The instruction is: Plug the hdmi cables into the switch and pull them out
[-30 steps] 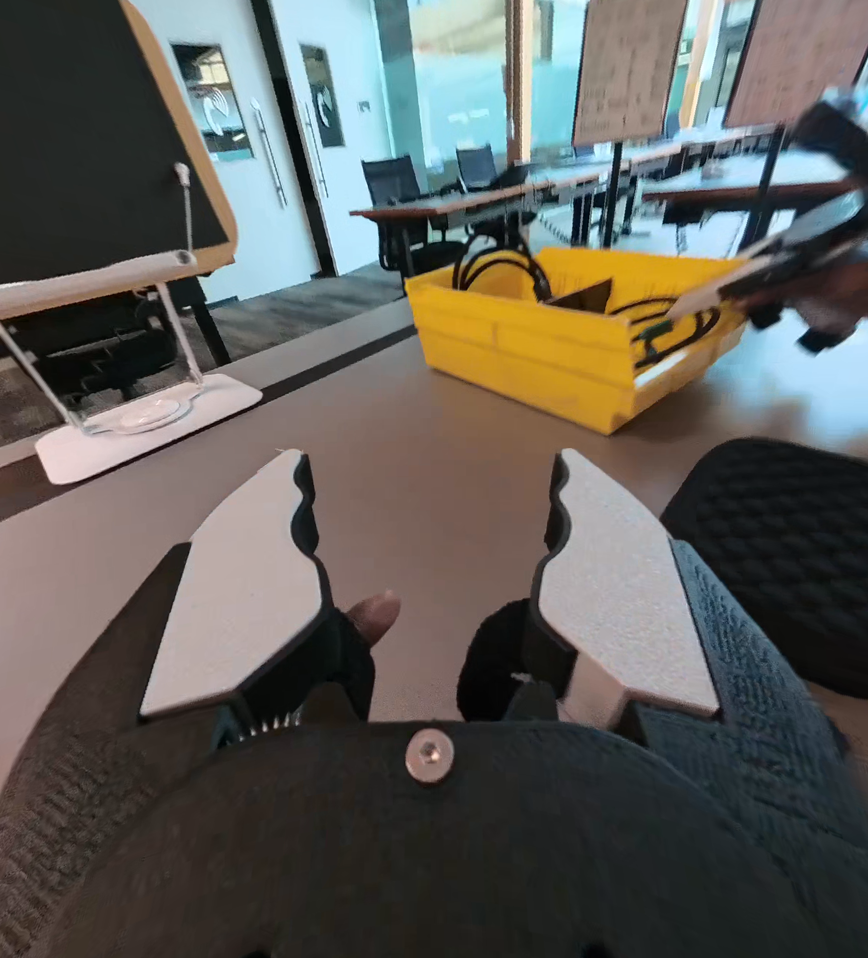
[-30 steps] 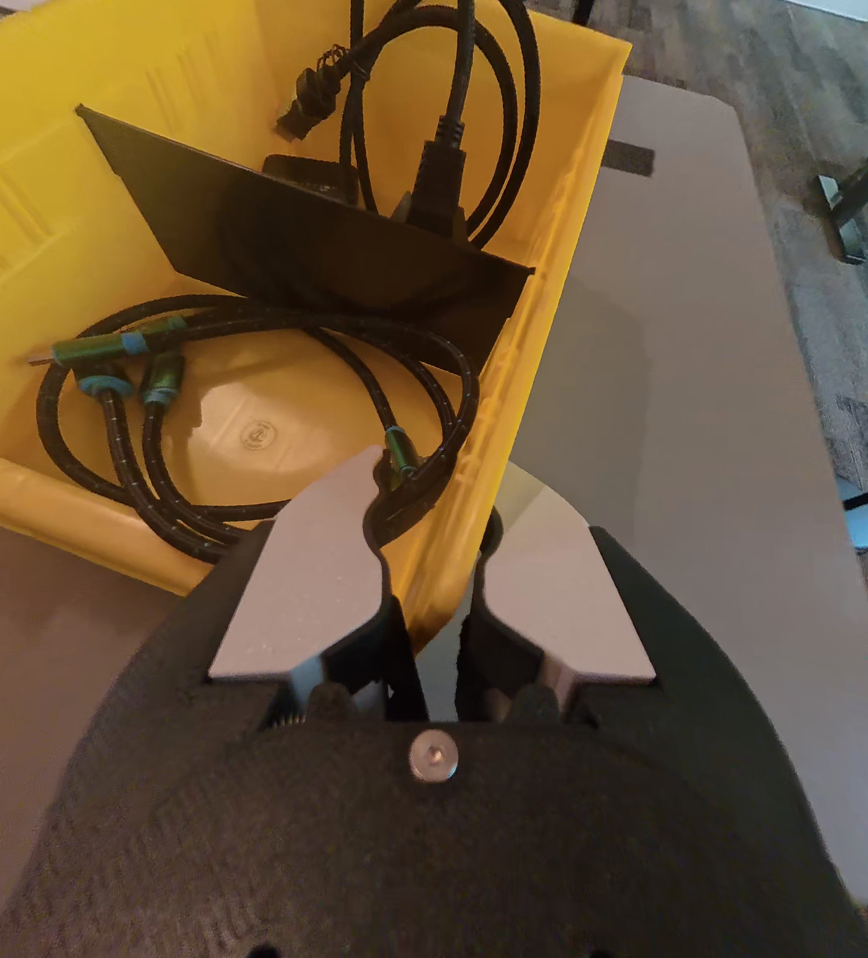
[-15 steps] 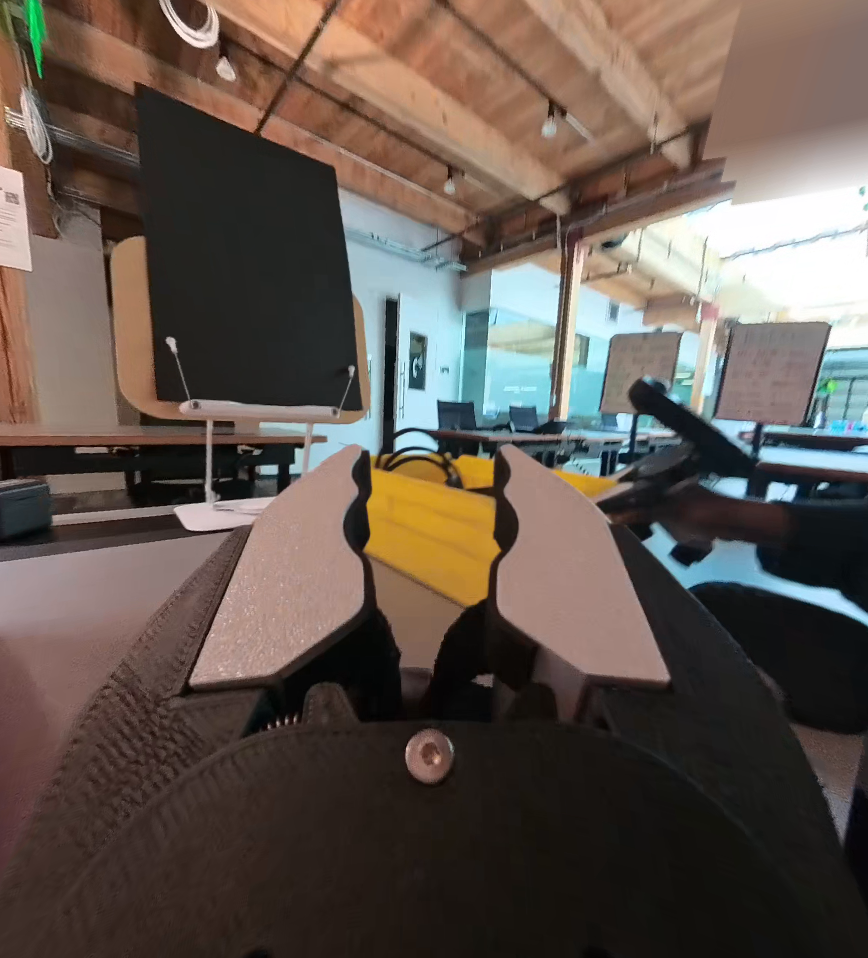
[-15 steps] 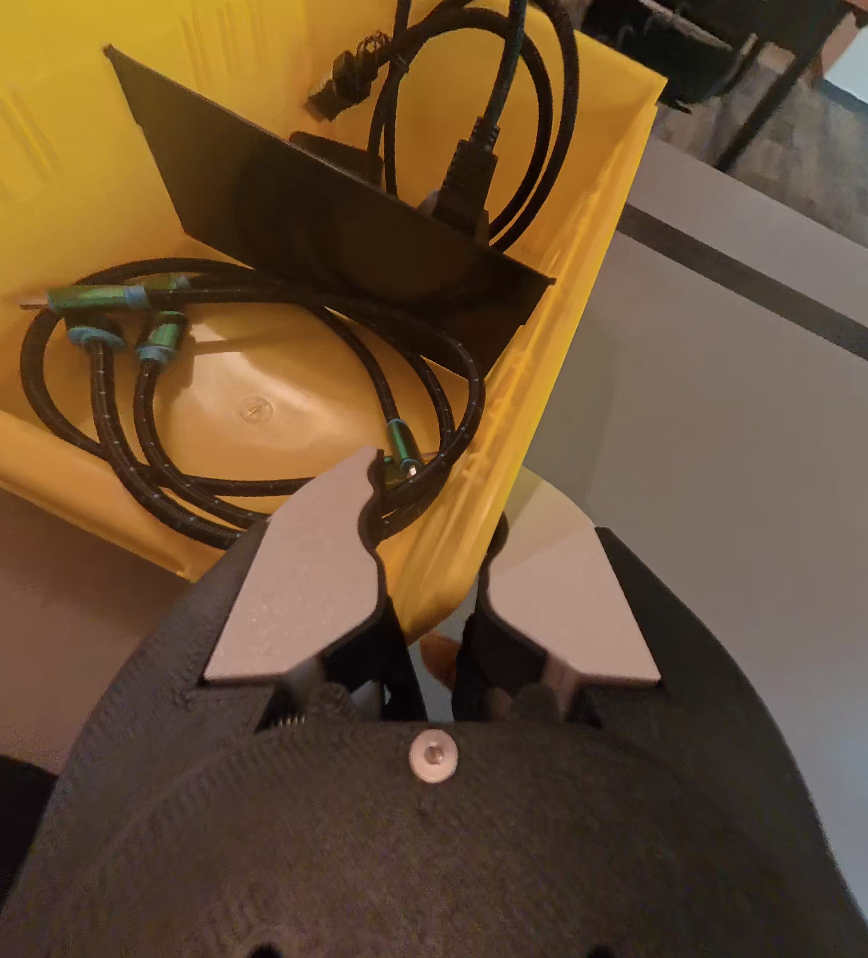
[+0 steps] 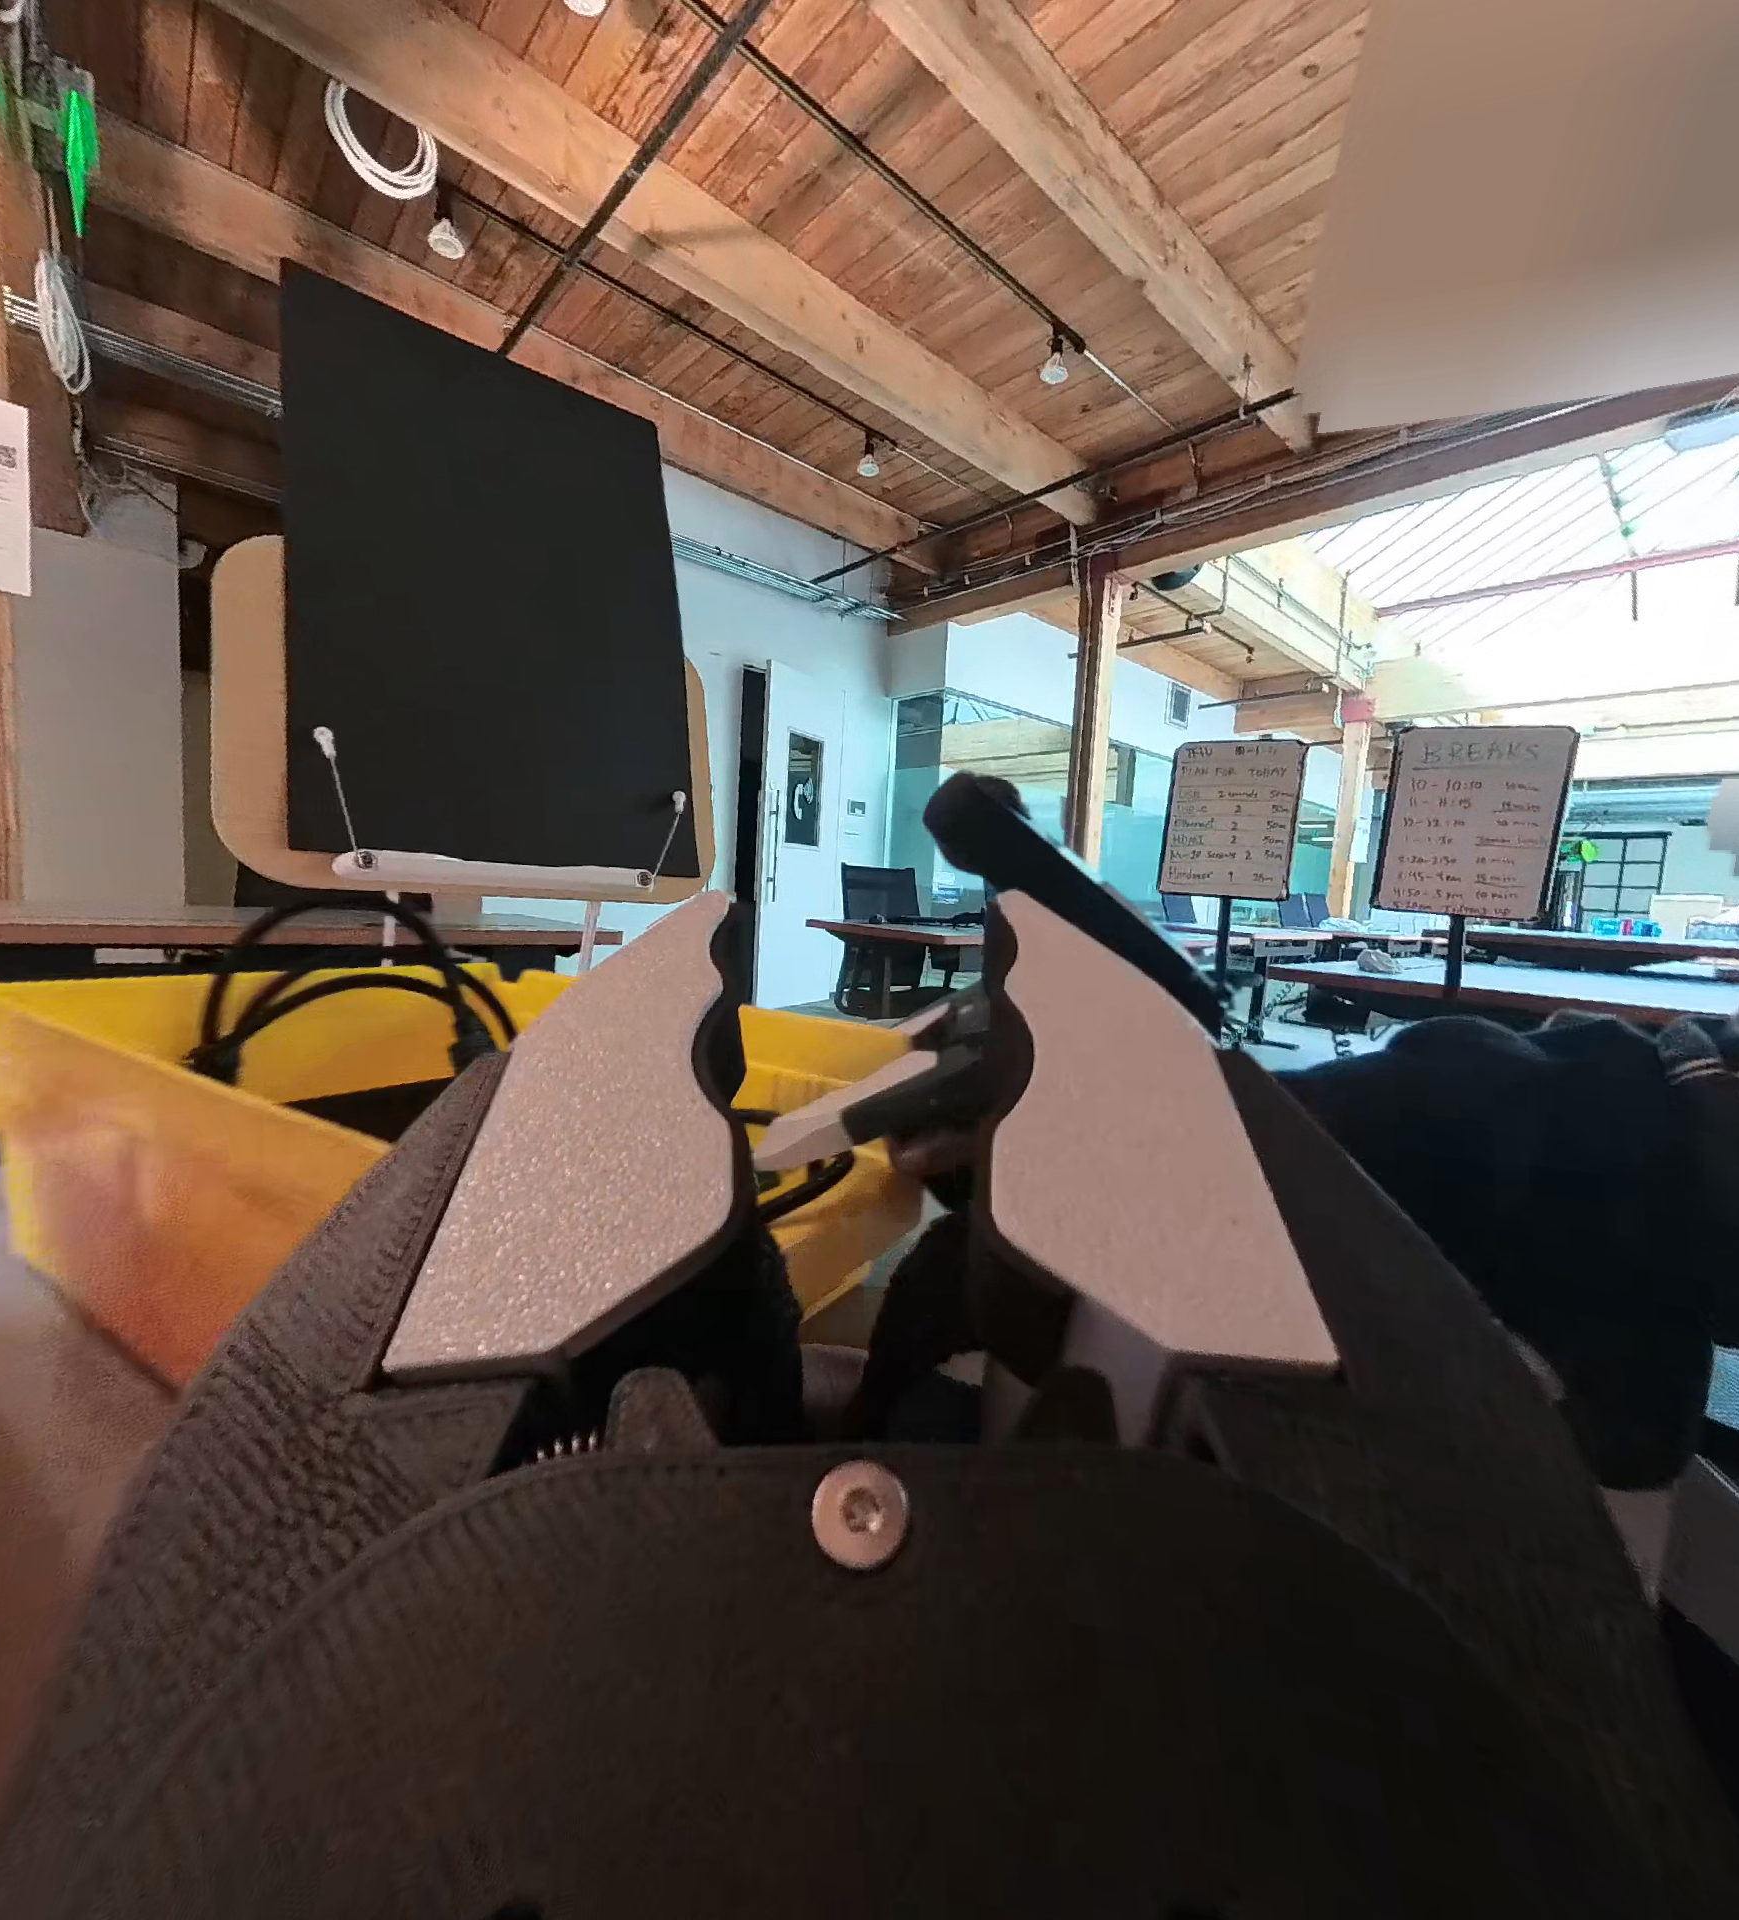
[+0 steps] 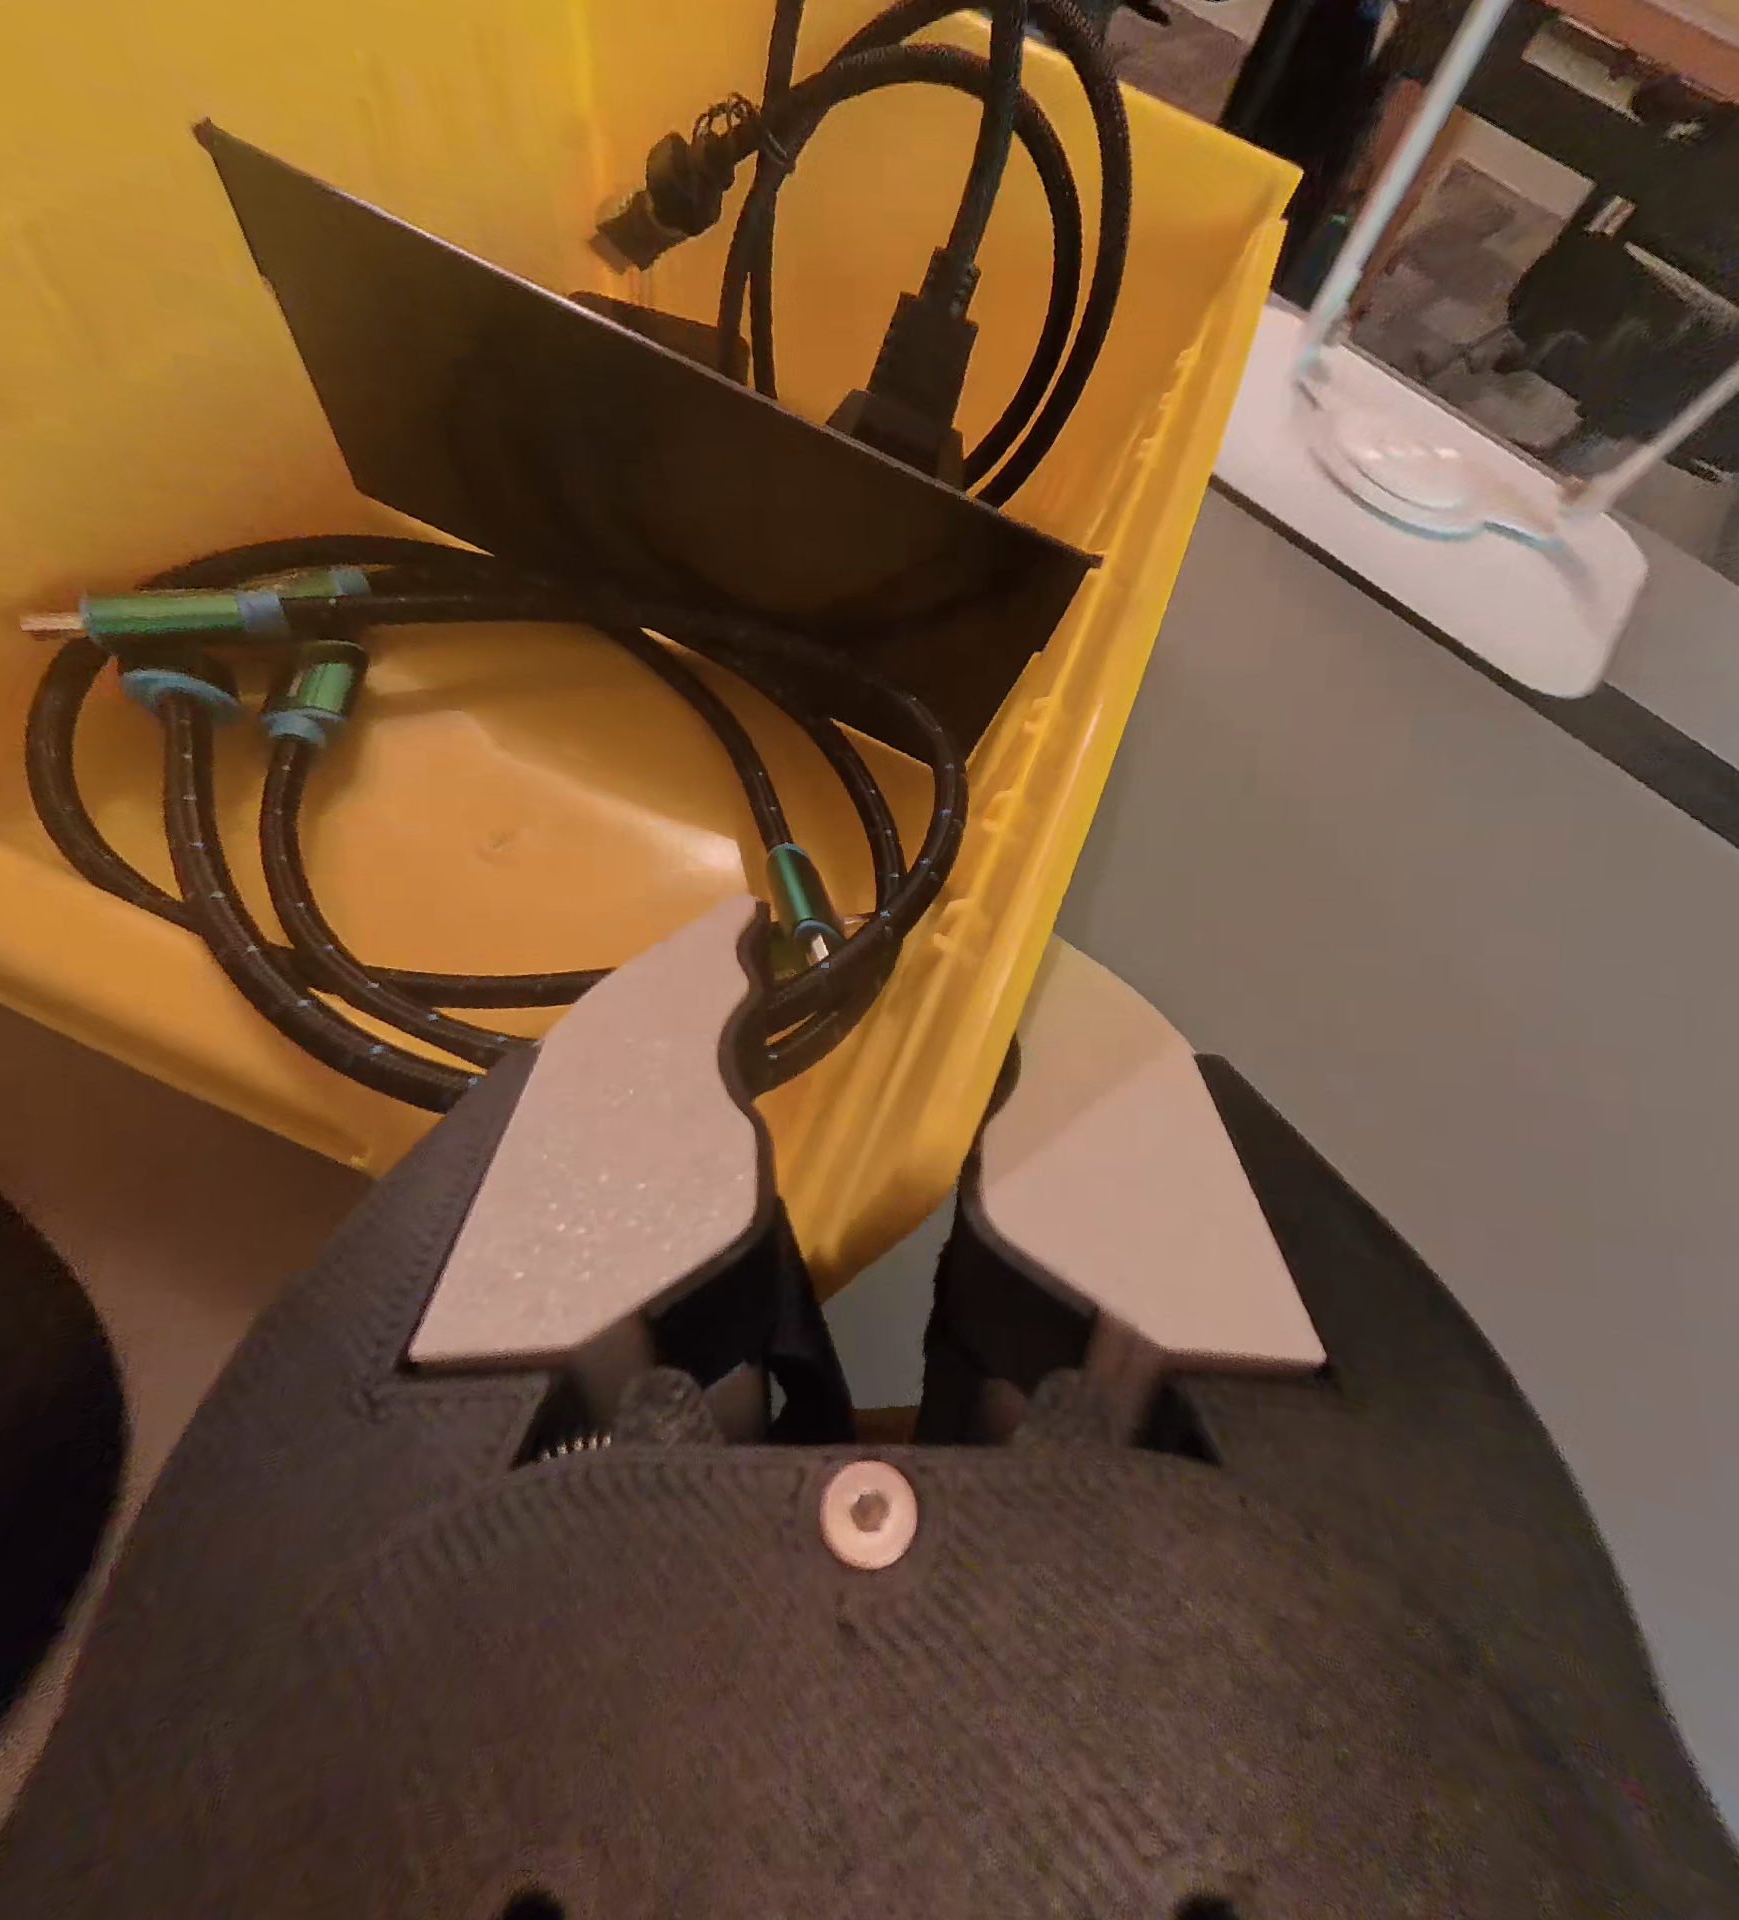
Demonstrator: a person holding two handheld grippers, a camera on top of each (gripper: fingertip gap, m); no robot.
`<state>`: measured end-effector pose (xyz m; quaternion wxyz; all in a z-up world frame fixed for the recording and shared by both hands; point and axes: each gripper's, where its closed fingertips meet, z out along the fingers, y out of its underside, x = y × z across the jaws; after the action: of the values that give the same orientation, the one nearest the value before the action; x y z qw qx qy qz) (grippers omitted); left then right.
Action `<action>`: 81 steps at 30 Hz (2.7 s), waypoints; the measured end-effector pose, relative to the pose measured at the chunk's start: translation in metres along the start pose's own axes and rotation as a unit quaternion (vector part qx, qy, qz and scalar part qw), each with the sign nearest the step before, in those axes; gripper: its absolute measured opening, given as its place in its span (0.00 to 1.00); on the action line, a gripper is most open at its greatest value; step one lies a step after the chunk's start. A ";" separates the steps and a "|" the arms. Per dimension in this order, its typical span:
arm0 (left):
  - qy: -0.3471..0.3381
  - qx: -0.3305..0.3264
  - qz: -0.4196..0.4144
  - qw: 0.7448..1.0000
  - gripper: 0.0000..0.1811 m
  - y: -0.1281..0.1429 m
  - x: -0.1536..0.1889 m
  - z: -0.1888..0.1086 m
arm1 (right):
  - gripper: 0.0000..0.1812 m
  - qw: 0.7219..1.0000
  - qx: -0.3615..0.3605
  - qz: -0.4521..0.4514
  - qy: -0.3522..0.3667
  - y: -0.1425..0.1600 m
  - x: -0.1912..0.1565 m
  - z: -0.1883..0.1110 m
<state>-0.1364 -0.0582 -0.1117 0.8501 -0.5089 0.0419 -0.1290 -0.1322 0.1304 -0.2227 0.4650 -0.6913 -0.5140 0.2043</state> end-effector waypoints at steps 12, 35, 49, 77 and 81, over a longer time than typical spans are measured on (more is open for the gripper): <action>0.005 0.001 0.003 1.000 0.23 -0.001 0.003 -0.001 | 0.30 0.984 0.083 0.043 -0.149 -0.040 -0.072 0.033; -0.095 -0.621 0.371 0.684 0.41 0.000 -0.221 -0.197 | 0.53 0.879 0.470 0.077 0.000 0.027 0.062 -0.253; -0.072 -0.645 0.471 0.597 0.18 0.029 -0.243 -0.207 | 0.48 0.857 0.493 0.146 -0.035 0.029 0.072 -0.258; -0.126 -0.448 0.683 0.562 0.16 -0.063 -0.095 -0.021 | 0.44 0.843 0.508 0.175 -0.017 0.031 0.084 -0.265; -0.078 -0.422 0.671 0.604 0.16 -0.033 -0.053 0.028 | 0.44 0.836 0.516 0.185 -0.016 0.033 0.088 -0.268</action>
<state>-0.1879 -0.0354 -0.0725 0.3887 -0.6483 0.3553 0.5498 0.1232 0.0925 -0.1032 0.6997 -0.4297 -0.2042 0.5330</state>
